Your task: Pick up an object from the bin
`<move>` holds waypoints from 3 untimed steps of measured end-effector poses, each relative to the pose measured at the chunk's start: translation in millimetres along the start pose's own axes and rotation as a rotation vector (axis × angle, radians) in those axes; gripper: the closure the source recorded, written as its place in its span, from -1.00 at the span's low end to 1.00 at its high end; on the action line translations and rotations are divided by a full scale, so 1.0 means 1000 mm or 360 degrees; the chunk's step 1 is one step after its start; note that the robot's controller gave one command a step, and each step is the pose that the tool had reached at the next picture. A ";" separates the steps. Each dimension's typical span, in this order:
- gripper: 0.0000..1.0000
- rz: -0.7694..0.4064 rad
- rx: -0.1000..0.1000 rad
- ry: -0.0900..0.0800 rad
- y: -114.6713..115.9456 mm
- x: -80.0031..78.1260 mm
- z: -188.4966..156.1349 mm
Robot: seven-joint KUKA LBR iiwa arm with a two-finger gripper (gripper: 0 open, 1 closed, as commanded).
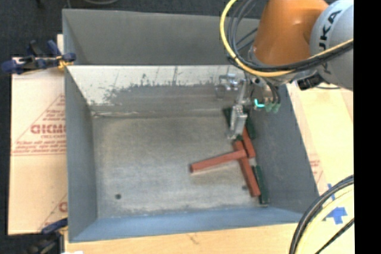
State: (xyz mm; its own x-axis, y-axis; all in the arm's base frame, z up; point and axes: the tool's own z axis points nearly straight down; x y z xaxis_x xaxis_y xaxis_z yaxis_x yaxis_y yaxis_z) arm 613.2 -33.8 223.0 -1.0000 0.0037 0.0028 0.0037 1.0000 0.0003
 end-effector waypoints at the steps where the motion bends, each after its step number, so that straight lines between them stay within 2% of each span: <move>1: -1.00 -0.0179 0.0001 0.0005 -0.027 0.012 0.150; 2: -1.00 -0.0542 0.0006 -0.0021 -0.025 0.057 0.150; 3: -1.00 -0.0636 0.0001 -0.0010 0.014 0.076 0.119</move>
Offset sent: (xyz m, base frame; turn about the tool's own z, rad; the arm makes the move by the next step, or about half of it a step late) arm -0.0112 -0.0254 -0.1474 -0.1152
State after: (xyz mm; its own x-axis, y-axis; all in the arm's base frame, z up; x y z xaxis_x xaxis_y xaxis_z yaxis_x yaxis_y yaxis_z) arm 536.7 -19.3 104.7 -0.9227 -0.3854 -0.0033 -0.3854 0.9227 -0.0008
